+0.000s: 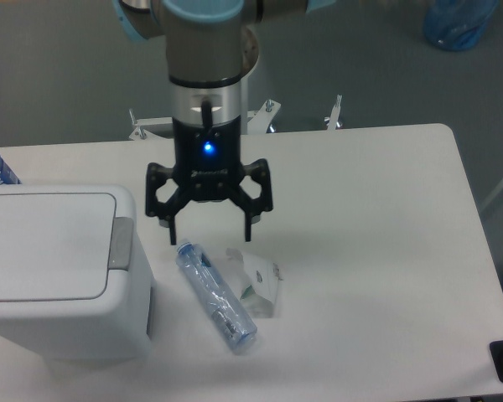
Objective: Open the trash can
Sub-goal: 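Move the open gripper down toward the lid edge of the white trash can, then hook the gripper finger under the lid and lift it open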
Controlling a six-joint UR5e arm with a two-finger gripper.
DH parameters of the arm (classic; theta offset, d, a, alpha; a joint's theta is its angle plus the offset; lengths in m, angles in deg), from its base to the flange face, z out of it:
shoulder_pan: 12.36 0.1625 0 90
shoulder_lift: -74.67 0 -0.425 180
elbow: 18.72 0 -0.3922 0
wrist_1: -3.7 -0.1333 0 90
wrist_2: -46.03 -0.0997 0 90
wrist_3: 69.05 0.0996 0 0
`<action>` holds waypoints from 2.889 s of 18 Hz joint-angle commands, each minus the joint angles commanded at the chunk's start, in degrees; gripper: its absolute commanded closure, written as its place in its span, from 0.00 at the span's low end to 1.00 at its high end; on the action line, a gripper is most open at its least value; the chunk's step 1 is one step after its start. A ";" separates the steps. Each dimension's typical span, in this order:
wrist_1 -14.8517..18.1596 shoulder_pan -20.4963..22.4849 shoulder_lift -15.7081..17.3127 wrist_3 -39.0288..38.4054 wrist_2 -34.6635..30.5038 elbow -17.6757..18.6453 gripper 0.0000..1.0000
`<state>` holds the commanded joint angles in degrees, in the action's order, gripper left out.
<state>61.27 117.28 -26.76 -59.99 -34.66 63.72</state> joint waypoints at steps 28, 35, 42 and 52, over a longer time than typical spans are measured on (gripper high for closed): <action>-0.09 -2.46 -0.70 -3.34 -0.26 1.23 0.00; -0.18 -2.99 -0.62 -3.16 -0.26 2.02 0.00; -0.18 -3.08 -0.70 -3.16 -0.26 2.02 0.00; -0.09 -3.08 -0.88 -3.34 -0.26 2.02 0.00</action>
<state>61.18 114.20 -27.64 -63.33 -34.92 65.75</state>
